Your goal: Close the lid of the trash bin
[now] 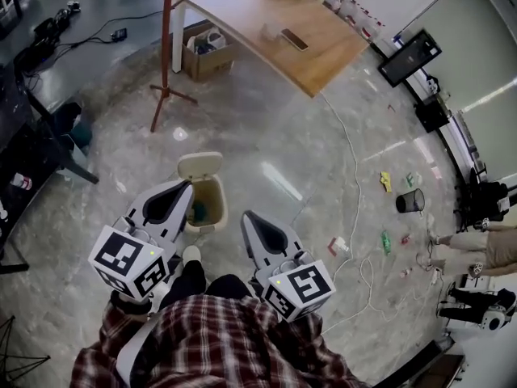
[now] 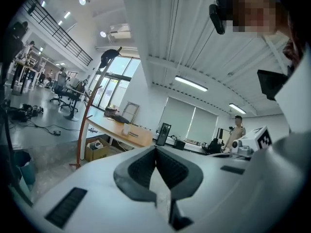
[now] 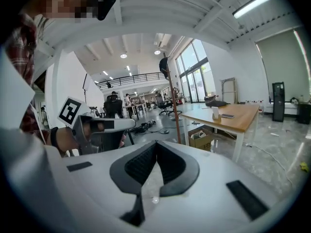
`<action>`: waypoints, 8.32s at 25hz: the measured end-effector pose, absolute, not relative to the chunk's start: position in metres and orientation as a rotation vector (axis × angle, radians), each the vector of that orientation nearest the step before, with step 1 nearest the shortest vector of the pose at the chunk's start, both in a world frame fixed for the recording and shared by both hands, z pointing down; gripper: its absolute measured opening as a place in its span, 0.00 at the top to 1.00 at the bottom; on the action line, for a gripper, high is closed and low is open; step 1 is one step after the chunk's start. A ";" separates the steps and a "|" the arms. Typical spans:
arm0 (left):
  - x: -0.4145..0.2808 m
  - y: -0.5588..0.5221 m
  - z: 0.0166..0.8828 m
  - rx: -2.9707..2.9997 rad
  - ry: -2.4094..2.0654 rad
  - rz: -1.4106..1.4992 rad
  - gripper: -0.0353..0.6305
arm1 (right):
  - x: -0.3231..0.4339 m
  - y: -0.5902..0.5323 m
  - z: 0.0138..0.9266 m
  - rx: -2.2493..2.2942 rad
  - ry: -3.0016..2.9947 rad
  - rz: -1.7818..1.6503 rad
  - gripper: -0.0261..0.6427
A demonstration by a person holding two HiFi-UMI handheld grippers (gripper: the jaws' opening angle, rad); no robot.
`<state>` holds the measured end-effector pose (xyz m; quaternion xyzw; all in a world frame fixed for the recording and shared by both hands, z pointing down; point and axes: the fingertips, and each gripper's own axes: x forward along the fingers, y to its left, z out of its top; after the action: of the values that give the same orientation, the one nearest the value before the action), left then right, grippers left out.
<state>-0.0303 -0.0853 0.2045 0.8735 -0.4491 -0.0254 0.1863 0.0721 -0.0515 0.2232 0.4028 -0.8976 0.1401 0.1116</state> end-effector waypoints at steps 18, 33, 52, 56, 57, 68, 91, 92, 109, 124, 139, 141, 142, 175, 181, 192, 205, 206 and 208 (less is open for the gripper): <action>-0.037 -0.154 0.293 2.284 -1.372 0.164 0.93 | 0.045 -0.128 0.308 0.835 -2.614 0.635 0.94; -0.023 -0.222 0.426 2.225 -1.229 0.563 0.74 | 0.055 -0.148 0.392 0.683 -2.530 0.789 0.94; -0.007 -0.304 0.589 2.250 -0.984 1.175 0.74 | 0.083 -0.119 0.504 0.708 -2.404 1.120 0.94; -0.004 -0.311 0.612 2.224 -0.915 1.231 0.74 | 0.084 -0.125 0.517 0.717 -2.396 1.162 0.94; -0.003 -0.312 0.616 2.209 -0.903 1.237 0.74 | 0.085 -0.125 0.520 0.720 -2.393 1.171 0.94; 0.003 -0.301 0.624 2.154 -0.793 1.216 0.74 | 0.093 -0.118 0.537 0.725 -2.348 1.232 0.94; 0.050 -0.173 0.675 2.080 -0.449 1.084 0.74 | 0.095 -0.088 0.551 0.715 -2.322 1.259 0.94; 0.052 -0.166 0.681 2.072 -0.439 1.084 0.74 | 0.096 -0.085 0.554 0.717 -2.315 1.261 0.94; 0.077 -0.099 0.786 2.031 -0.471 1.111 0.74 | 0.101 -0.045 0.615 0.673 -2.195 1.326 0.94; 0.082 -0.085 0.828 1.985 -0.443 1.171 0.74 | 0.087 -0.048 0.633 0.666 -2.177 1.324 0.94; 0.081 -0.090 0.843 1.980 -0.415 1.222 0.83 | 0.079 -0.083 0.653 0.628 -2.145 1.227 0.94; 0.081 -0.089 0.846 1.973 -0.415 1.236 0.83 | 0.080 -0.086 0.654 0.632 -2.143 1.225 0.94; 0.080 -0.090 0.847 1.973 -0.418 1.239 0.86 | 0.080 -0.086 0.654 0.632 -2.141 1.223 0.94; 0.030 -0.171 0.385 2.168 -1.190 0.489 0.93 | 0.054 -0.178 0.318 0.638 -2.563 0.774 0.94; 0.033 -0.167 0.269 2.375 -1.353 0.359 0.93 | 0.055 -0.163 0.232 0.625 -2.729 0.585 0.94; 0.037 -0.148 0.174 2.449 -1.485 0.033 0.93 | 0.061 -0.156 0.157 0.616 -2.895 0.374 0.94; 0.024 -0.144 0.172 2.417 -1.508 -0.016 0.93 | 0.052 -0.150 0.163 0.588 -2.877 0.348 0.94; 0.025 -0.143 0.172 2.416 -1.512 -0.019 0.93 | 0.054 -0.149 0.164 0.589 -2.876 0.350 0.94; 0.027 -0.140 0.172 2.416 -1.513 -0.019 0.93 | 0.056 -0.146 0.164 0.586 -2.876 0.350 0.94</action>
<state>0.0266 -0.1396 0.1724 0.8385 -0.5252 -0.0066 0.1450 0.0565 -0.1458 0.1642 0.1974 -0.9688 0.1179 0.0930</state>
